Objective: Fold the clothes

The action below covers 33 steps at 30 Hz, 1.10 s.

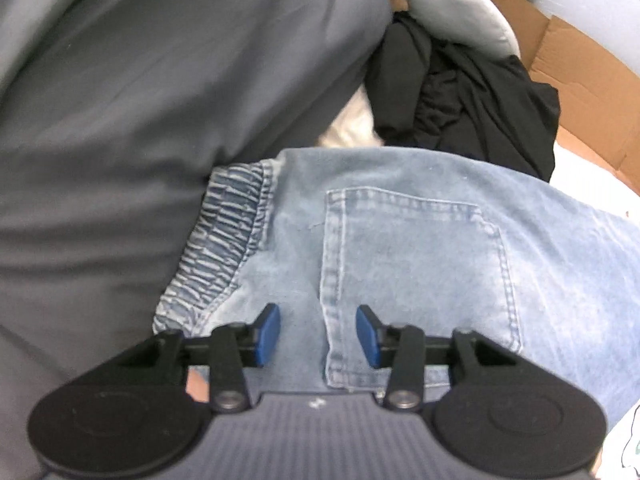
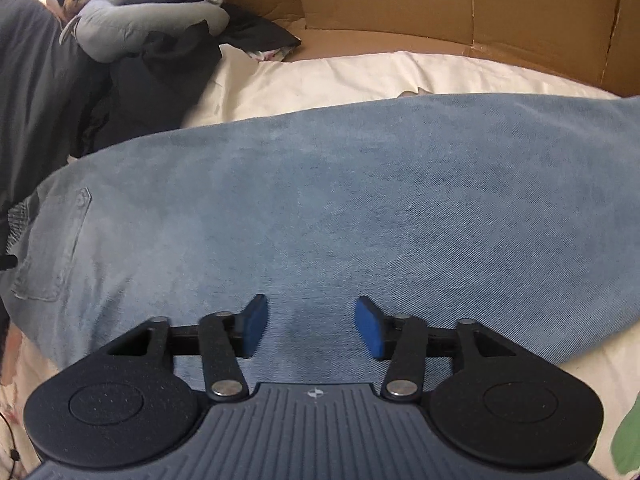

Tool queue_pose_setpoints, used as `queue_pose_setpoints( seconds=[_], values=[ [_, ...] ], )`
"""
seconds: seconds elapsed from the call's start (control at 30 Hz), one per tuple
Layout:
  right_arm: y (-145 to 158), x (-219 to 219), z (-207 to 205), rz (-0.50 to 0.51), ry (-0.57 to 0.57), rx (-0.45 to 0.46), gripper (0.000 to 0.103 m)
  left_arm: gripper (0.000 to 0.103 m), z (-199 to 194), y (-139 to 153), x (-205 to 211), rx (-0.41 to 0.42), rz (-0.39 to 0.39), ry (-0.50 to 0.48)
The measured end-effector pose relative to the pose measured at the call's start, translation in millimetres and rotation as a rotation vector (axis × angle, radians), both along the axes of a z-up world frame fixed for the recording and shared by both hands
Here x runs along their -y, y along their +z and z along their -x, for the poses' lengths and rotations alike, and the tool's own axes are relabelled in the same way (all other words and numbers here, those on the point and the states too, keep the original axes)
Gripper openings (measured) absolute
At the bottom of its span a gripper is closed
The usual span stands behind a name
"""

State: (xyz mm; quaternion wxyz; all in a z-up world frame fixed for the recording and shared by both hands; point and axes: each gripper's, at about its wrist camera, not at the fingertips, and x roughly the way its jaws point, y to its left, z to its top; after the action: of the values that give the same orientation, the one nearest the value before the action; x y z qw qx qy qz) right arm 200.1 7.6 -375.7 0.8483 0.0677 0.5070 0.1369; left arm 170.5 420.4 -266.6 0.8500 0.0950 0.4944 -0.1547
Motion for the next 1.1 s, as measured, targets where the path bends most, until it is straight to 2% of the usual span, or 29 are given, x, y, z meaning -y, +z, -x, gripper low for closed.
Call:
queue_pose_setpoints(
  seconds=[0.13, 0.17, 0.2, 0.3, 0.4, 0.5, 0.57, 0.67, 0.77, 0.9, 1.03, 1.1],
  values=[
    [-8, 1, -2, 0.059, 0.048, -0.035, 0.065, 0.043, 1, -8, 3, 0.008, 0.002, 0.001],
    [-10, 2, -2, 0.075, 0.061, -0.043, 0.065, 0.037, 2, -7, 3, 0.012, -0.006, 0.008],
    [-9, 3, -3, 0.088, 0.073, -0.042, 0.065, 0.036, 4, -4, 2, 0.014, -0.008, 0.014],
    [-9, 9, -5, 0.118, 0.096, -0.045, 0.065, 0.036, 10, 0, 0, 0.013, 0.014, 0.005],
    [-11, 16, -7, 0.124, 0.100, -0.058, 0.066, 0.036, 6, -16, -2, 0.016, -0.030, -0.008],
    [-11, 18, -6, 0.142, 0.116, -0.064, 0.066, 0.031, -5, -33, -11, -0.002, -0.050, 0.039],
    [-9, 26, -7, 0.101, 0.075, -0.096, 0.066, 0.031, -9, -43, -14, -0.015, -0.052, 0.056],
    [-5, 36, -8, 0.077, 0.058, -0.124, 0.066, 0.035, -7, -53, -9, 0.044, -0.096, 0.000],
    [2, 47, -9, 0.113, 0.092, -0.128, 0.066, 0.036, -11, -57, -5, 0.060, -0.116, -0.013],
    [17, 78, -6, 0.152, 0.123, -0.136, 0.066, 0.037, -18, -55, 2, 0.053, -0.144, -0.017],
    [34, 122, -4, 0.157, 0.065, -0.160, 0.066, 0.036, -22, -47, 5, 0.033, -0.141, 0.021],
    [42, 142, -1, 0.157, 0.041, -0.166, 0.066, 0.040, -21, -40, 8, 0.029, -0.129, 0.042]
  ],
)
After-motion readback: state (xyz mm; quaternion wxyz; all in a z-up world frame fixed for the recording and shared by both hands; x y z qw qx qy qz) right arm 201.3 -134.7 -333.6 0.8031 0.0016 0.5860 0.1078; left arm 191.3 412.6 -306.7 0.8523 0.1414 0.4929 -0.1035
